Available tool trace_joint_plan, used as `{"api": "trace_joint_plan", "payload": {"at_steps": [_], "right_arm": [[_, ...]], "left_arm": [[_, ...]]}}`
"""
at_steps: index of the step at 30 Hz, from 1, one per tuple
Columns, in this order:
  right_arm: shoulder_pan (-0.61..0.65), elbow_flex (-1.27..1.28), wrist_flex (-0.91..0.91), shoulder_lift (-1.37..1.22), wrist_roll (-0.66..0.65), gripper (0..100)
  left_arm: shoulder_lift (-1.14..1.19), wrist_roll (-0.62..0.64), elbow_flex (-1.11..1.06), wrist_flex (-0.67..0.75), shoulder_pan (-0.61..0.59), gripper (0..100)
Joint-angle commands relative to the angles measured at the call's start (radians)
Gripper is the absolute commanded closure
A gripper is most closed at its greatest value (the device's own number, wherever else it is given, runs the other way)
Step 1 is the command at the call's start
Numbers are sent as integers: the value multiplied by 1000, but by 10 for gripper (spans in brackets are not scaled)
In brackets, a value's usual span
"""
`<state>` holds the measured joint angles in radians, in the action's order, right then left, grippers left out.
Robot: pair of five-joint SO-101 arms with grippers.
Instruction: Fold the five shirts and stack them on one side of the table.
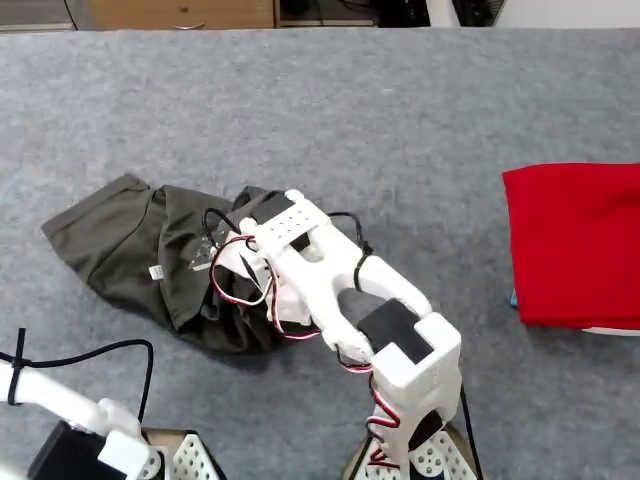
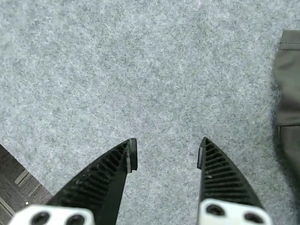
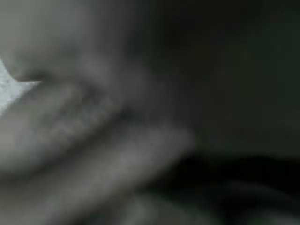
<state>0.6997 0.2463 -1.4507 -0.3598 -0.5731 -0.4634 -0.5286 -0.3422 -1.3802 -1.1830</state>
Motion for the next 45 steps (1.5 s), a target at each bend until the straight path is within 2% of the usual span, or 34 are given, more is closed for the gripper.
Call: {"api": "trace_joint_plan", "payload": {"at_steps": [1, 5, 10, 16, 22, 33, 40, 43, 45], "right_arm": [[12, 2, 38, -51, 0, 737], [12, -16, 32, -79, 0, 766], [7, -58, 6, -74, 0, 995], [2, -211, -155, -73, 2, 996], [-105, -530, -334, -73, 0, 996], [-410, -900, -334, 104, -2, 997], [-604, -958, -334, 183, 5, 997], [-631, -949, -334, 223, 5, 997], [-633, -949, -336, 245, 6, 997]], "left_arm": [[-5, -3, 12, 14, 8, 780], [-5, -3, 12, 14, 11, 780], [-5, -2, 12, 14, 12, 780], [-8, -2, 12, 14, 12, 780], [-13, -2, 17, 14, 12, 780], [-13, 0, 78, 6, 52, 780], [-13, 2, 77, 5, 147, 780], [-13, 2, 71, -5, 207, 780], [-13, -2, 78, -58, 276, 780]]}}
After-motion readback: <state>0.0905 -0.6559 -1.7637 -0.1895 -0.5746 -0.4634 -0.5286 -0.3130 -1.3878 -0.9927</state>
